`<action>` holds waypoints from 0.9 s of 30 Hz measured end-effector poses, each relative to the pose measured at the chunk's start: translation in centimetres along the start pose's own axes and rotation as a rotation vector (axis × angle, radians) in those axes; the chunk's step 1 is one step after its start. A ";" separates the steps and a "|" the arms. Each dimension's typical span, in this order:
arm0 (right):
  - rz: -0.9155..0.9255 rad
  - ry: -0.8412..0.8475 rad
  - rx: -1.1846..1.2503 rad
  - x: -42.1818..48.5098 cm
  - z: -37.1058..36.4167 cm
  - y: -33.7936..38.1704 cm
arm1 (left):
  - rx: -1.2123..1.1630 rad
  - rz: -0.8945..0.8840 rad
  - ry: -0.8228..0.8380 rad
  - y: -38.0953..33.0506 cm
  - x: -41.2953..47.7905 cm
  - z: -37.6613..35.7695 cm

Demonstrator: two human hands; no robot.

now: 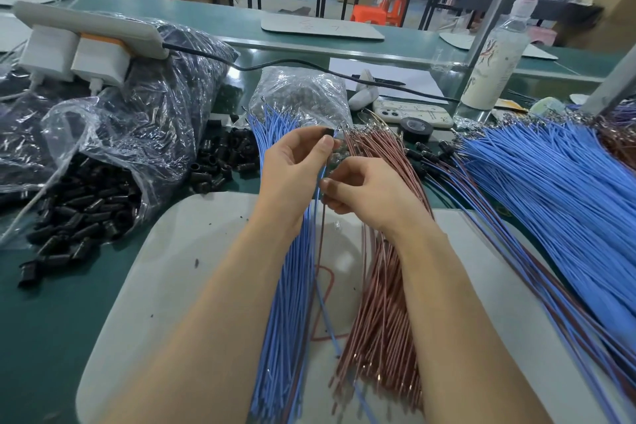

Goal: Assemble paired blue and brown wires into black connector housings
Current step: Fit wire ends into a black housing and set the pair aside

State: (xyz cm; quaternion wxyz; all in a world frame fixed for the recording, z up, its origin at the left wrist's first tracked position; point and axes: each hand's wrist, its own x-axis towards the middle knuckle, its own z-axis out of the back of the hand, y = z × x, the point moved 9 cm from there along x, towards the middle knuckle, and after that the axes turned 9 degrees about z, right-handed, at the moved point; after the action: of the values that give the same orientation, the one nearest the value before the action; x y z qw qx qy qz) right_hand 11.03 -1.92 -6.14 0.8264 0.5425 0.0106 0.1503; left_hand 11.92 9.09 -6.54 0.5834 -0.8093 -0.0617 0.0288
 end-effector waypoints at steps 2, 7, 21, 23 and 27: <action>-0.004 -0.010 0.002 -0.1 0.2 0.1 | 0.007 -0.006 0.003 -0.2 0.0 0.0; -0.134 0.063 -0.363 -0.7 1.3 -0.9 | 0.171 -0.123 -0.077 -1.4 -0.1 0.5; 0.046 -0.288 -0.303 -0.8 4.4 1.7 | 0.294 -0.186 0.055 -1.9 -1.0 -1.3; 0.088 -0.359 -0.127 -0.9 4.9 1.9 | 0.295 -0.192 0.078 -1.9 -1.2 -1.5; 0.109 -0.349 -0.197 -0.6 4.9 1.5 | 0.305 -0.219 0.071 -2.1 -1.2 -1.6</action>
State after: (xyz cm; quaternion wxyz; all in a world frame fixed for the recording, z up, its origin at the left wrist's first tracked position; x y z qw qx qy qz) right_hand 11.02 -5.93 -2.88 0.8554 0.4767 -0.1769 0.0986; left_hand 10.77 8.12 -4.05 0.7006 -0.7006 -0.1238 -0.0543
